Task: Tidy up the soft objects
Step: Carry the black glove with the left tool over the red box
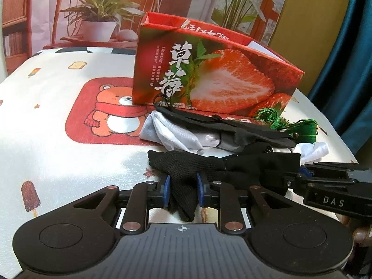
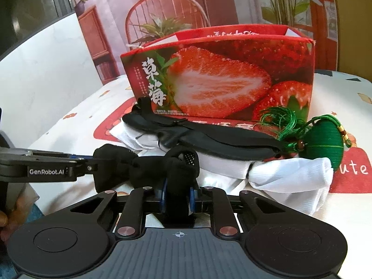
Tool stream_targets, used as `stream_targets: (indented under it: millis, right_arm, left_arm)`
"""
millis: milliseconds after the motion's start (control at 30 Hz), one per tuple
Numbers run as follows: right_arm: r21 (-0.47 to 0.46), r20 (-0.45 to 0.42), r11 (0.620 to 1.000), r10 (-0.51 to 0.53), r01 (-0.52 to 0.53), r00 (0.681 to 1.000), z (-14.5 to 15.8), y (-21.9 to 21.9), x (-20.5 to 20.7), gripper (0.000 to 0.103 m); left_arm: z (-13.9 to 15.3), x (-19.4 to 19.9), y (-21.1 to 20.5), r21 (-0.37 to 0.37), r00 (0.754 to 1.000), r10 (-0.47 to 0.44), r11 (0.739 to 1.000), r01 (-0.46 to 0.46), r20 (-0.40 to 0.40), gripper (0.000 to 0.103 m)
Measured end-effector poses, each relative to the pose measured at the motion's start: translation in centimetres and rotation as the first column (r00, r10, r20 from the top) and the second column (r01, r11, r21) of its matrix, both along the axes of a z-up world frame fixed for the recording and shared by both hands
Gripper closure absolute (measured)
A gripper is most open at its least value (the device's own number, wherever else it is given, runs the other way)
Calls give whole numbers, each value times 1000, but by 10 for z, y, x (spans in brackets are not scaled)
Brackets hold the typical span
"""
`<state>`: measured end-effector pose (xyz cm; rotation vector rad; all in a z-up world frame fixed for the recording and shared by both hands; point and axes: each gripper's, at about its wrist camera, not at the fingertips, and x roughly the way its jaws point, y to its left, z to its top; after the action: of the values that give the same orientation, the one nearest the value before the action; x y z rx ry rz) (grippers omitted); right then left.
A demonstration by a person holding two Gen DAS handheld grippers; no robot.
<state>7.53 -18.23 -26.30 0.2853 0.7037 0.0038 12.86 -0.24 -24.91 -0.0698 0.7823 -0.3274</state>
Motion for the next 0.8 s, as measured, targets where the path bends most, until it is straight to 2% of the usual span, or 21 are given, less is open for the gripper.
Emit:
stream_targets:
  millis: [133, 500, 800]
  right_arm:
    - [13, 26, 1000, -8, 8, 1000, 7, -2, -5, 87]
    - [17, 152, 1000, -17, 15, 988, 44, -10, -10, 87]
    - [6, 210, 1000, -29, 28, 977, 68, -22, 1, 87]
  left_arm:
    - [10, -5, -2, 14, 999, -18, 1000, 17, 43, 79]
    - [50, -13, -3, -13, 987, -17, 1000, 20, 160, 79]
    - [75, -2, -12, -8, 973, -35, 999, 38, 227, 79]
